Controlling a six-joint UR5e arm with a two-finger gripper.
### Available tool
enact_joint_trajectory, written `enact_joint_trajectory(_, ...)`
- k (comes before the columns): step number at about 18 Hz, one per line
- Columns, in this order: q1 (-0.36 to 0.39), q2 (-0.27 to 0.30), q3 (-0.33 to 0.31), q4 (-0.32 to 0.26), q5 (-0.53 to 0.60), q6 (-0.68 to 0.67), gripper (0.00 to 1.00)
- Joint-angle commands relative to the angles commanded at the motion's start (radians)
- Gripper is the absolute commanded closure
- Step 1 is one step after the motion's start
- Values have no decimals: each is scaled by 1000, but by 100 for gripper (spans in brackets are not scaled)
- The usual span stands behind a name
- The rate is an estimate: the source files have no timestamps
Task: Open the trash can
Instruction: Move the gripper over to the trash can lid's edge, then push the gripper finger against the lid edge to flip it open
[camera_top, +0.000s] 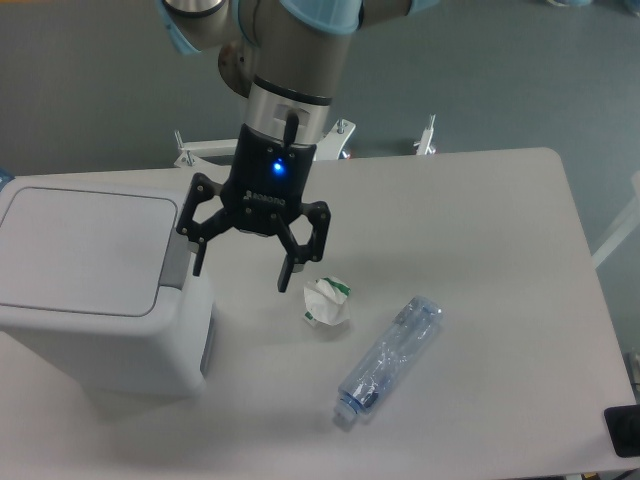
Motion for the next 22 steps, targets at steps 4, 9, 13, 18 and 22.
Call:
enact_joint_trajectory(4,-11,2,-31,11,0,6,0)
enact_joint_trajectory(9,-22,2,-38,11,0,3,0)
enact_joint_trajectory(13,-22,2,-45,12,0,6,0)
enact_joint_trajectory(18,-22,2,-52,14,28,9,0)
enact_joint_trajectory(22,-22,0,-52,14,31,9,0)
